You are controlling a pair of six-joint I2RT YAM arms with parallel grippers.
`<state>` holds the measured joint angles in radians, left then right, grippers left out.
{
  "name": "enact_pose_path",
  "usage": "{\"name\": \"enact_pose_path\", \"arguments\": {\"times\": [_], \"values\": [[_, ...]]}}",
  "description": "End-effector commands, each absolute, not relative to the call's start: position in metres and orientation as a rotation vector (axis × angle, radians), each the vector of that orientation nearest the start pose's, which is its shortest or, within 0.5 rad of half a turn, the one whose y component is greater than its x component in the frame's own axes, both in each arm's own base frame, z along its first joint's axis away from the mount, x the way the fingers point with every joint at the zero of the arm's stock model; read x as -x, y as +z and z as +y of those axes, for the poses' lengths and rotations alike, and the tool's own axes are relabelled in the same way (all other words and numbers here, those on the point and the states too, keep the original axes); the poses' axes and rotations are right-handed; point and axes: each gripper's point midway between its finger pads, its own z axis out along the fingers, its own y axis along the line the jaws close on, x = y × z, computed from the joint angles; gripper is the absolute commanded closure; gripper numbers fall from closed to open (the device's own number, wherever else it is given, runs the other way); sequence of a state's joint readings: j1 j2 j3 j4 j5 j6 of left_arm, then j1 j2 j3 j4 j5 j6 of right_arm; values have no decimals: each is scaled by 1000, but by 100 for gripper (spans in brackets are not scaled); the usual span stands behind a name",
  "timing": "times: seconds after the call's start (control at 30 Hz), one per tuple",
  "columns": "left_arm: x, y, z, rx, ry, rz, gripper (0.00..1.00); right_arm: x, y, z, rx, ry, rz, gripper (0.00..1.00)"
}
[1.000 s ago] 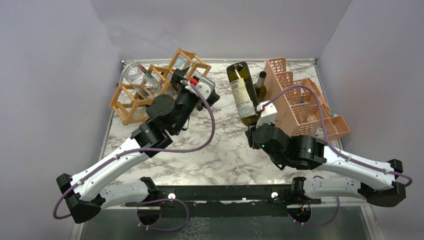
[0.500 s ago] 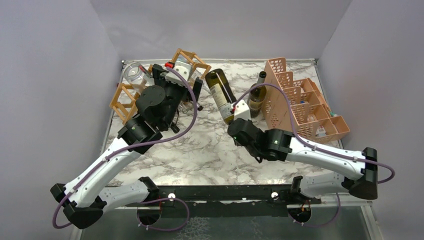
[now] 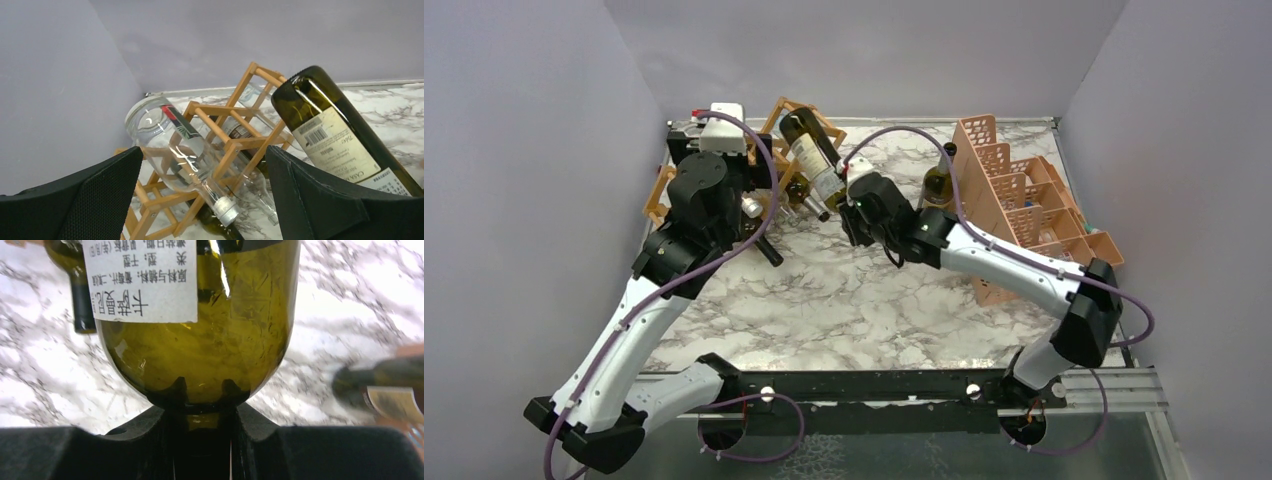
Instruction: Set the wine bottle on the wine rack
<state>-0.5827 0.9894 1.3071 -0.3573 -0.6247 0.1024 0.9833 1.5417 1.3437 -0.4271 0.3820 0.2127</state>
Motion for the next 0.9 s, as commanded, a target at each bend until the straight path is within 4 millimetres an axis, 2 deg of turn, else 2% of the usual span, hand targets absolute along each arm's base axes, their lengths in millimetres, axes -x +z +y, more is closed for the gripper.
{"name": "enact_pose_path", "arguments": {"times": [0.0, 0.1, 0.3, 0.53, 0.87], "values": [[-298, 428, -47, 99, 148, 1595, 1, -319, 288, 388, 645, 553, 1849, 99], [-291, 431, -46, 123, 101, 1583, 1, -333, 295, 405, 693, 596, 1846, 99], [-277, 425, -50, 69, 39, 1591, 1, -358, 302, 420, 727, 609, 1869, 99], [-256, 422, -42, 40, 20, 1576, 1, -373, 288, 426, 767, 603, 1929, 99], [-248, 409, -41, 12, 16, 1603, 1, -399, 263, 437, 788, 542, 1995, 99]]}}
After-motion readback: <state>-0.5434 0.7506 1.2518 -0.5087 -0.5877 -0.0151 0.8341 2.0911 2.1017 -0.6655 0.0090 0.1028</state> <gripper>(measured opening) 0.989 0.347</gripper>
